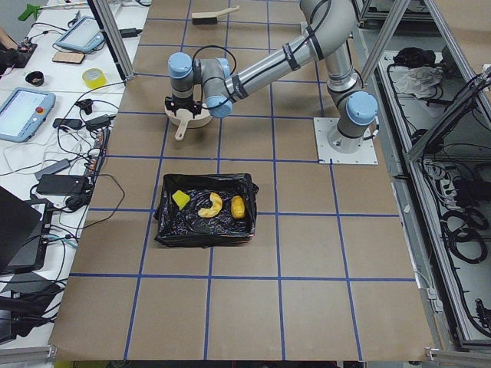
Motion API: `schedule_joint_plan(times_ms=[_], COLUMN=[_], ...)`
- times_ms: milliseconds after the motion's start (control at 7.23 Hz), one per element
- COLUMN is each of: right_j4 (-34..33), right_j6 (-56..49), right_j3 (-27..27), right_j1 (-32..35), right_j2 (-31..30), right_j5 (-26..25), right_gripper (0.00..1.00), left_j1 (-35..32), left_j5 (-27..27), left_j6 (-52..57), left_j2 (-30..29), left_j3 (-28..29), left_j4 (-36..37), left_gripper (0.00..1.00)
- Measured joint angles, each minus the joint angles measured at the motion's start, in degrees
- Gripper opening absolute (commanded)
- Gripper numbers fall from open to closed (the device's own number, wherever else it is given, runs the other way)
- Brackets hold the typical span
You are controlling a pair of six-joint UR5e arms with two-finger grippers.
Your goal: Sweep and dump trash into bin
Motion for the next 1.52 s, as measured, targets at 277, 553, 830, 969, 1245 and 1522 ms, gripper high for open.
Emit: schedule_joint_plan(times_ms=[277,553,830,969,1245,1522], right_j4=[1.5,2.1,2.8,3.4,4.2,4.3], right_j6=[8.1,15.8,17.9,18.0,18.1,17.7], right_j3=[-2.4,-3.1,-2.9,-2.6,-2.3,-2.3], right_j1=[7.7,15.4,18.5,18.8,18.9,19.0], right_j2=[-2.7,-5.3,-8.0,-9.1,-10.6,-11.8], right_j5=[-0.1,0.0,-0.1,-0.3,-0.2,0.0], right_gripper=[1.0,1.0,1.0,1.0,1.0,1.0], left_j1=[-2.5,-4.7,-5.6,-5.9,-7.5,-10.0], left_j5=[2.1,5.9,6.6,7.8,11.4,13.0], left_j6=[-15.6,-33.4,-51.1,-59.5,-74.5,-86.7], left_j2=[5.8,11.9,18.5,21.7,26.6,28.6], left_j3=[0.4,0.5,0.5,0.3,0.0,-0.3], left_j4=[-5.2,-11.8,-18.3,-21.0,-25.2,-26.4], left_gripper=[0.85,0.89,0.92,0.95,0.96,1.0])
